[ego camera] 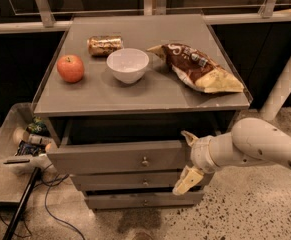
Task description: Open top drawer
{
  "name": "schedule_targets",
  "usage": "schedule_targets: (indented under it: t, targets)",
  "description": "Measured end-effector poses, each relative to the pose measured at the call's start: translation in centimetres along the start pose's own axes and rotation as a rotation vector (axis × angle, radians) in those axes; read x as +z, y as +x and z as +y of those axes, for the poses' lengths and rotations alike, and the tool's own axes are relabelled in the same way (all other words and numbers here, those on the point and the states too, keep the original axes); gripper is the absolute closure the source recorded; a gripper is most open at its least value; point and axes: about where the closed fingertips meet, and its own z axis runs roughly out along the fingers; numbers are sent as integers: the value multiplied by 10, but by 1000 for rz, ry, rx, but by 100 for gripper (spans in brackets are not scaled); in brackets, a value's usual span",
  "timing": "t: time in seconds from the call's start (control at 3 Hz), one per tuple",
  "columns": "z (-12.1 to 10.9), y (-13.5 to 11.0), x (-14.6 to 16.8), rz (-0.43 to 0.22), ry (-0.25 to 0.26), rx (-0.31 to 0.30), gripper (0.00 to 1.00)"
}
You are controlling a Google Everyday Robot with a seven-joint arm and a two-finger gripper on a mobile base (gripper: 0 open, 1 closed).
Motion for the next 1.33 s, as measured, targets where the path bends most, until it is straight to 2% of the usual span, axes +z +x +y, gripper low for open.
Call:
schedule_targets:
  t: [0.33,1.33]
  targets:
    - [0,0,0,0,0,0,19]
    - [1,-4,-14,0,4,-3,88]
